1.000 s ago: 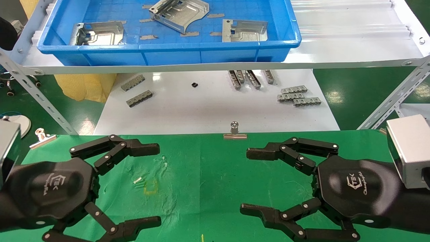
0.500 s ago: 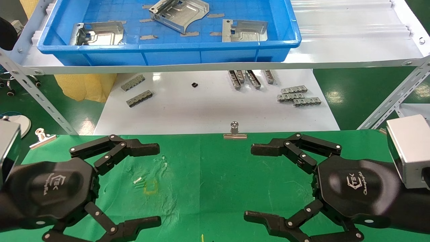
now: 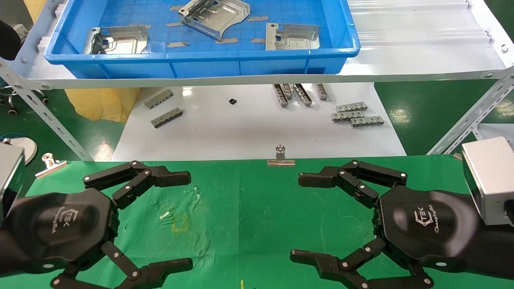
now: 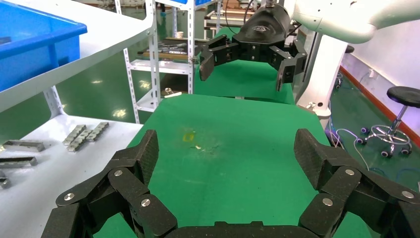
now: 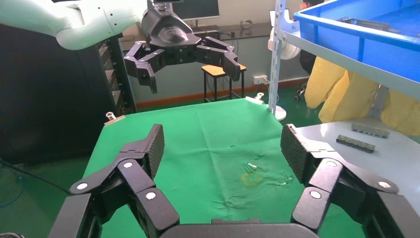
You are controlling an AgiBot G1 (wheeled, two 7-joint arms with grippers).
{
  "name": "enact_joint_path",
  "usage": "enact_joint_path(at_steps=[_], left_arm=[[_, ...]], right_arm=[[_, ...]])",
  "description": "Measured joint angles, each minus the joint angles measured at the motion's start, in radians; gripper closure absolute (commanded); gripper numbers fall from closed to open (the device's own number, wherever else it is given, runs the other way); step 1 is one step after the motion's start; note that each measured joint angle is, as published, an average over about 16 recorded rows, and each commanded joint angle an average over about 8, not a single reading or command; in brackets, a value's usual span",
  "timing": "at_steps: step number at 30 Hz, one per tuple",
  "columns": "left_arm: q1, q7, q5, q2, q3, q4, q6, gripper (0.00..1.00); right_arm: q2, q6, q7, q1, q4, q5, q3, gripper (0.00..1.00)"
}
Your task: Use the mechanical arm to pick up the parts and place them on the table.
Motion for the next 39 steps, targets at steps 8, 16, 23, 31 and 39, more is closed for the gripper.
enact_joint_path(at_steps=[8,16,23,31,39], left_arm=[[0.0,0.0,0.0,0.0,0.0,0.0,0.0,0.0],[0.0,0.0,0.0,0.0,0.0,0.0,0.0,0.0],[0.0,0.0,0.0,0.0,0.0,0.0,0.0,0.0],[0.0,0.0,0.0,0.0,0.0,0.0,-0.001,0.0],[-0.032,-0.006,0.018,0.011,-0.007,0.007,-0.054,0.0]], right_arm=[[0.0,0.0,0.0,0.0,0.0,0.0,0.0,1.0],[0.0,0.0,0.0,0.0,0.0,0.0,0.0,1.0],[0.0,0.0,0.0,0.0,0.0,0.0,0.0,1.0],[0.0,0.0,0.0,0.0,0.0,0.0,0.0,1.0],[0.0,0.0,0.0,0.0,0.0,0.0,0.0,1.0]])
